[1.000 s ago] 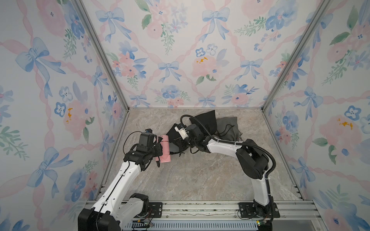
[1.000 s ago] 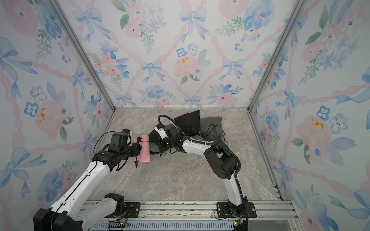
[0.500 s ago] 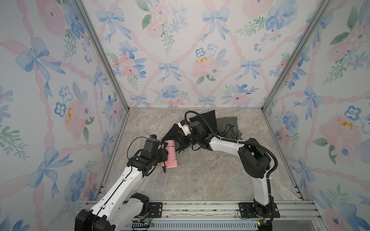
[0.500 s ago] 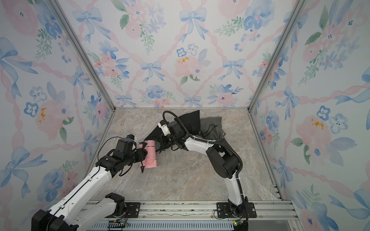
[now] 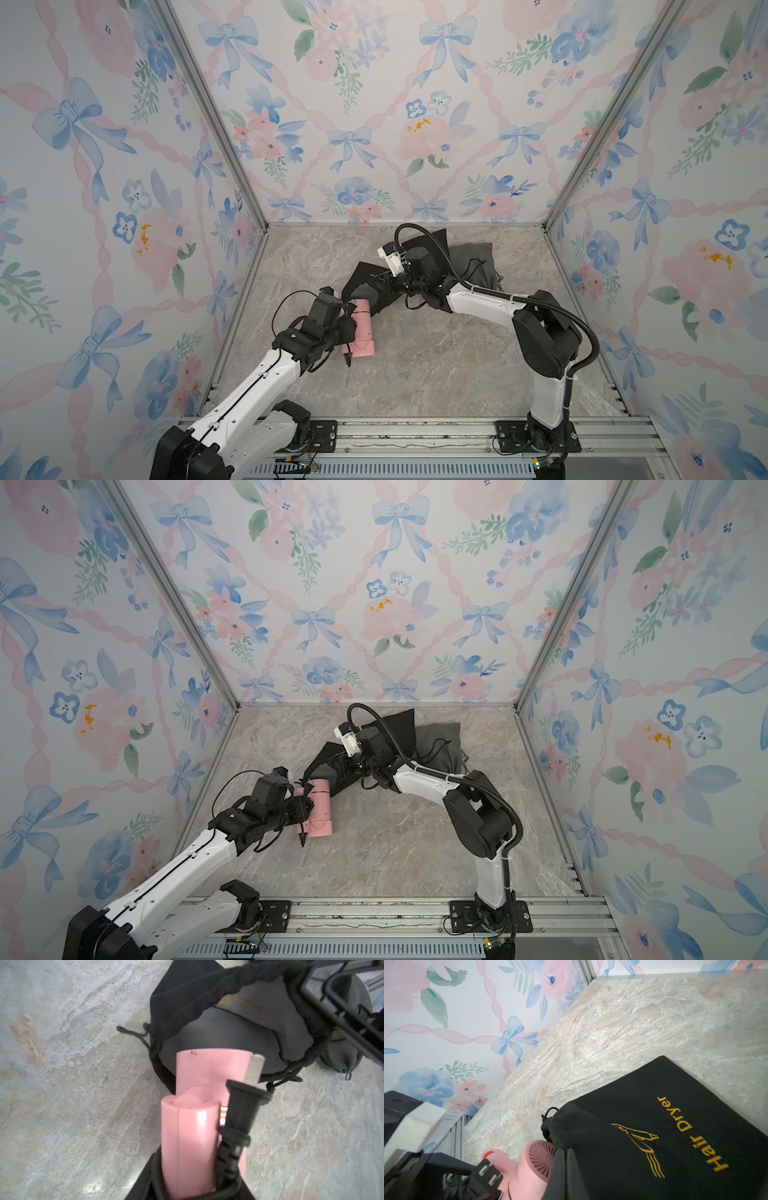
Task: Pack away hair dryers
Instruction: Place the hair dryer in the drawstring bag.
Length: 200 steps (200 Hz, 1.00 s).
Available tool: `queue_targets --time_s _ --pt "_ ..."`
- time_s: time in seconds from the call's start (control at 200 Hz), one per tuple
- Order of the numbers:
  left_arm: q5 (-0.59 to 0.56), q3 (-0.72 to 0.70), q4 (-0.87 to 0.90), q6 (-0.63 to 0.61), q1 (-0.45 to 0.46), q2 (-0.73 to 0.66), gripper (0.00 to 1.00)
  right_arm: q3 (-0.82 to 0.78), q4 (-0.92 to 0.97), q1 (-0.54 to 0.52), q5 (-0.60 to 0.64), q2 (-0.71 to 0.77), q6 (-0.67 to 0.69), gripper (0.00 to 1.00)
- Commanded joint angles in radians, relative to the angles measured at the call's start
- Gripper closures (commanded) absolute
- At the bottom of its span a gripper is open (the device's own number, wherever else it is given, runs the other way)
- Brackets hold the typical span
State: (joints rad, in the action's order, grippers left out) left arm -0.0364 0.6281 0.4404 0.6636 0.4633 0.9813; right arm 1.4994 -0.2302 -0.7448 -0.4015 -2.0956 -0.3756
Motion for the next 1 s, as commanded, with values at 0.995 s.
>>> queue_targets --time_s 0.995 --pt "0.021 0.289 -0.045 -0.289 -0.001 0.307 0.85 -0.101 -0.148 0.045 -0.127 0.104 -0.101 1.0"
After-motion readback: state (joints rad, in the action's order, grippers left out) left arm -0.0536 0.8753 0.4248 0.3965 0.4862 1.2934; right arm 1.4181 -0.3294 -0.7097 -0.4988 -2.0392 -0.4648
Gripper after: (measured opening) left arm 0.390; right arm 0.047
